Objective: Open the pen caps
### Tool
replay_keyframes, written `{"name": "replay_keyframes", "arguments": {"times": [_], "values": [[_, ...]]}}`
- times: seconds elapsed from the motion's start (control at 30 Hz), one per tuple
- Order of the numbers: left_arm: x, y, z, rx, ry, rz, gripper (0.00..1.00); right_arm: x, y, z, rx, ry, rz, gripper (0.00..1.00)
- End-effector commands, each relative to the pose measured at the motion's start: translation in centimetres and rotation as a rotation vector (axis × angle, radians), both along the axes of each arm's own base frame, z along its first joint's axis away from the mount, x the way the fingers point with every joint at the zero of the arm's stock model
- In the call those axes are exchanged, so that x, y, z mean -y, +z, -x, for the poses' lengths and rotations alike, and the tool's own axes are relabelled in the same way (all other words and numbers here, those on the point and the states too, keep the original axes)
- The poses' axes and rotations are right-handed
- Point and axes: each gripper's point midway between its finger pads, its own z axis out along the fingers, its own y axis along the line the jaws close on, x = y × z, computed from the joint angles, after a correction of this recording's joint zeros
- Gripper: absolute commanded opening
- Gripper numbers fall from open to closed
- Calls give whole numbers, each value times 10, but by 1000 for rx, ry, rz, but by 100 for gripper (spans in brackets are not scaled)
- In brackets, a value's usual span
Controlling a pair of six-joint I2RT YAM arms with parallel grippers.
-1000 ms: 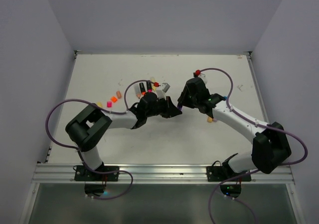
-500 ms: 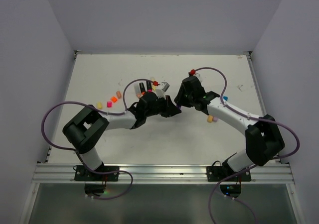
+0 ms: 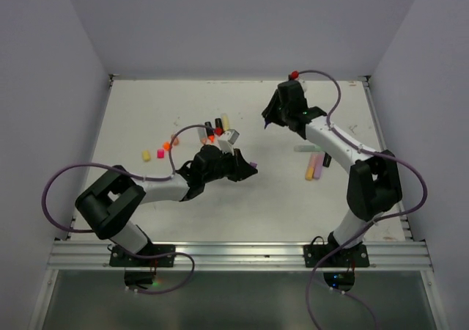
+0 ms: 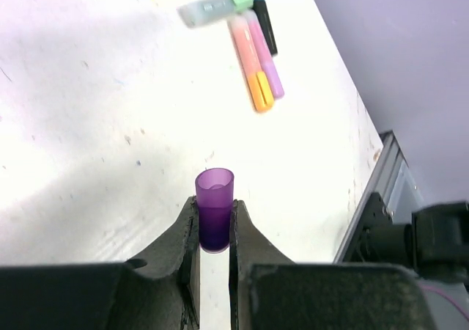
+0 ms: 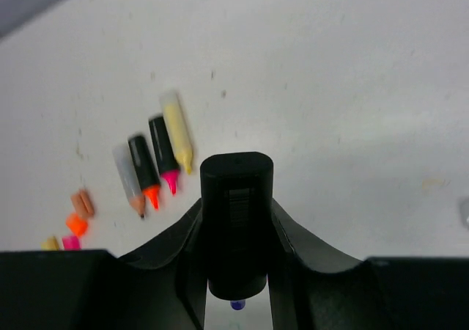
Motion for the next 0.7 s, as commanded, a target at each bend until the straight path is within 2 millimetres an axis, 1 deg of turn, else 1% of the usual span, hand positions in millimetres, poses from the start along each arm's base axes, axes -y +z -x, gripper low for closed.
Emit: {"name": "replay_keyframes", "arguments": {"times": [0.0,0.03,0.07,0.1,0.13,0.17,0.2,0.23,0.27,0.3,0.33,0.37,0.4,0.43,0.47,0.5,0.53,0.57,0.6,0.63,0.67], "values": [[-5,12,13,50,-30,8,0,45,67,-73,199,-149,-33,0],[-7,18,13,64,-24,12,0,46,87,-81,244,-151,-32,0],[-11,15,13,61,-13,-4,0,46,95,-85,260,-153,-28,0],[-13,16,12,66,-3,-13,0,42,93,-89,252,-135,-34,0],[-19,16,12,62,15,-34,0,37,103,-92,269,-113,-41,0],[-23,16,9,62,43,-55,0,29,102,-90,263,-87,-44,0],[-35,13,-3,68,133,-105,0,23,97,-87,246,-59,-41,0],[-44,12,-8,68,176,-140,0,19,88,-83,224,-32,-23,0],[-56,2,-11,45,216,-214,0,11,80,-76,207,-4,-16,0],[-73,-3,-22,55,308,-279,0,8,74,-71,196,13,-13,0],[-87,-6,-27,44,363,-314,0,4,59,-61,170,51,-1,0],[-102,-17,-25,13,389,-370,0,-6,53,-55,168,85,-2,0],[-112,-21,-28,2,419,-390,0,-12,46,-49,155,112,6,0],[-129,-22,-34,-15,466,-399,0,-19,36,-41,143,153,37,0],[-144,-34,-31,-51,491,-434,0,-36,28,-29,130,208,59,0],[-157,-38,-33,-71,534,-445,0,-45,23,-22,126,243,77,0],[-175,-38,-38,-84,592,-452,0,-51,17,-17,123,272,103,0],[-188,-47,-34,-109,624,-482,0,-68,6,-6,104,317,115,0],[-201,-47,-38,-109,688,-489,0,-76,-1,-1,92,338,114,0],[-210,-51,-32,-124,703,-512,0,-84,-8,3,76,347,103,0],[-214,-54,-29,-126,713,-517,0,-100,-22,12,53,384,88,0]]}}
